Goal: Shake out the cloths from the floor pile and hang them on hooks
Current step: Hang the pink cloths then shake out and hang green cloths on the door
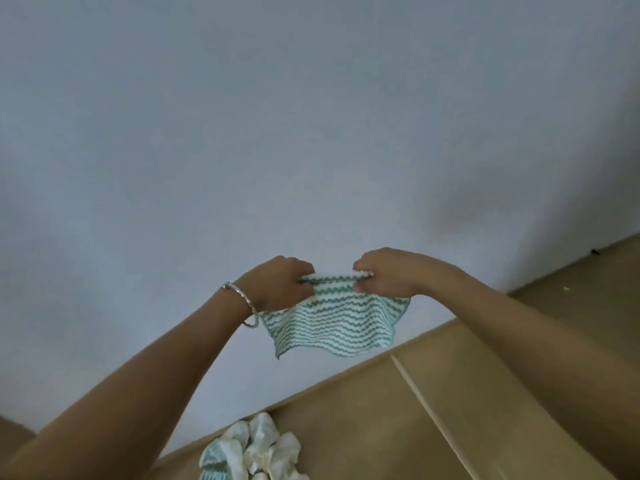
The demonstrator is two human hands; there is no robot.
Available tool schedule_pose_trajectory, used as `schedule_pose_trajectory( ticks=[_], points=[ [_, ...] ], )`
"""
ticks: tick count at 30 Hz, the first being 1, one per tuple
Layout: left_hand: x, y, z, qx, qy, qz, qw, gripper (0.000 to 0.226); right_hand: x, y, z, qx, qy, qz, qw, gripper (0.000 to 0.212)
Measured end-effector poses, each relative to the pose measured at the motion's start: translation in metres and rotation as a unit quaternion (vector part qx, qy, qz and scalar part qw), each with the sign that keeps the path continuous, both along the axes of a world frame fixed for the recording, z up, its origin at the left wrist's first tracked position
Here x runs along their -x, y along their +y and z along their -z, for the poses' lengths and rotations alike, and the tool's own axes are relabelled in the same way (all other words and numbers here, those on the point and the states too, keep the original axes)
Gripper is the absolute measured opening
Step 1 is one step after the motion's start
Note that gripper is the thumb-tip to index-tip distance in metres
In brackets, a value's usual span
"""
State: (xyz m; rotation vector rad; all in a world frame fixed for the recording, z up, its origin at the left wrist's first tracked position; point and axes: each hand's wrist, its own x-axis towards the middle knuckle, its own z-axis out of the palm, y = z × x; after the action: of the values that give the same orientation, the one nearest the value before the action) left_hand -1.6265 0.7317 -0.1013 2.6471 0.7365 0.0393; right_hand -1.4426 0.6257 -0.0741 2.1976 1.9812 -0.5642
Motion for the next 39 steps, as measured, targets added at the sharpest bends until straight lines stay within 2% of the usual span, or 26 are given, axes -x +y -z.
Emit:
schedule_pose_trajectory(
  ticks=[4, 9, 17, 22, 26, 29, 33, 35, 39],
  points=[
    [-0.069, -0.046, -0.006, -0.012, -0.021, 0.093, 0.995, 0.029, -0.053, -0.070, -0.006, -0.017, 0.000, 0.068, 0.998, 0.042],
    [-0.175, -0.125, -0.021, -0.017, -0.024, 0.199, 0.980, 0.046, -0.118, -0.186, -0.011, -0.045, -0.007, 0.150, 0.988, 0.030],
    [-0.345, -0.315, -0.028, -0.095, -0.056, 0.349, 0.931, 0.046, -0.240, -0.397, -0.023, -0.083, -0.031, 0.297, 0.951, 0.010],
    [-0.420, -0.398, -0.023, -0.105, -0.070, 0.390, 0.912, 0.045, -0.286, -0.488, -0.021, -0.105, -0.011, 0.353, 0.930, 0.011],
    [-0.469, -0.441, -0.012, -0.107, -0.068, 0.414, 0.901, 0.051, -0.323, -0.534, -0.007, -0.104, 0.004, 0.389, 0.915, 0.015],
    [-0.503, -0.455, -0.001, -0.108, -0.059, 0.437, 0.891, 0.048, -0.345, -0.551, 0.003, -0.105, 0.015, 0.411, 0.905, 0.031],
    [-0.564, -0.463, 0.007, -0.098, -0.061, 0.489, 0.865, 0.052, -0.377, -0.566, 0.015, -0.082, 0.025, 0.449, 0.889, 0.019],
    [-0.601, -0.467, 0.010, -0.091, -0.071, 0.514, 0.850, 0.058, -0.399, -0.570, 0.011, -0.071, 0.023, 0.467, 0.881, 0.023],
    [-0.671, -0.471, 0.008, -0.016, -0.062, 0.555, 0.829, 0.055, -0.460, -0.570, -0.009, -0.055, 0.001, 0.491, 0.869, 0.021]
  ],
)
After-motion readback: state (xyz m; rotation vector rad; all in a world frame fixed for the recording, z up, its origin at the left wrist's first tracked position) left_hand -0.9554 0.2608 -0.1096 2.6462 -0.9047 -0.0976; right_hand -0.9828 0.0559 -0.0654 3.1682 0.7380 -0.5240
